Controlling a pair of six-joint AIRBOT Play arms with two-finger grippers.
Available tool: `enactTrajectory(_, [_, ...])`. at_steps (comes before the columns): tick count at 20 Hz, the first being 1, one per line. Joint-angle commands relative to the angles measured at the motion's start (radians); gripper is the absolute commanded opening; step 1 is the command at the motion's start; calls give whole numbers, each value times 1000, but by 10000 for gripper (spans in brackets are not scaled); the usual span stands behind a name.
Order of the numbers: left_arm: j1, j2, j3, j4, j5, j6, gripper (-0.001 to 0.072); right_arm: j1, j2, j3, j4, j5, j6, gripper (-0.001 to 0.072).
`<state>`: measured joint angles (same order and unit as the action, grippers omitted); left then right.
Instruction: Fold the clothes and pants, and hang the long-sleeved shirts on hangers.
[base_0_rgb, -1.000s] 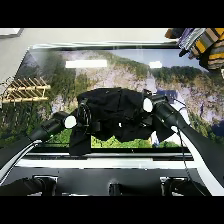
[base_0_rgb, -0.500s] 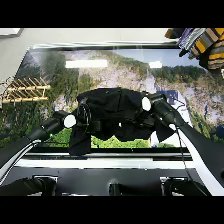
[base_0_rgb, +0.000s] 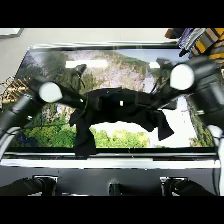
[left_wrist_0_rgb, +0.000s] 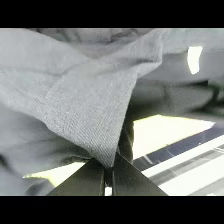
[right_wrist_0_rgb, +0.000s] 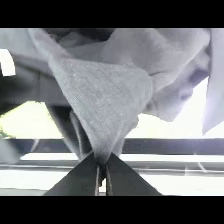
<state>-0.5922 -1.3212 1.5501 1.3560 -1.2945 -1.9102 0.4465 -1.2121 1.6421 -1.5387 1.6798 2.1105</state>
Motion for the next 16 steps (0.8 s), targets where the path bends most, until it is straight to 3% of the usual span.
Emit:
enactTrajectory(1, [0,16,230,18,-225,-29,17,0,24,207,-11,159,-12,29])
enactTrajectory(6, [0,48,418,11,-290,-105,18,0,26,417,-7,167,20,29])
enactTrajectory(10, [0,47,455,-34,-322,-122,17,0,18,426,3,166,19,29])
enactTrajectory(13, [0,43,387,-7,-322,-101,17,0,-5,364,-46,166,-69,29])
enactTrajectory(16, [0,43,165,16,-278,-87,18,1,-6,184,-52,117,-106,29])
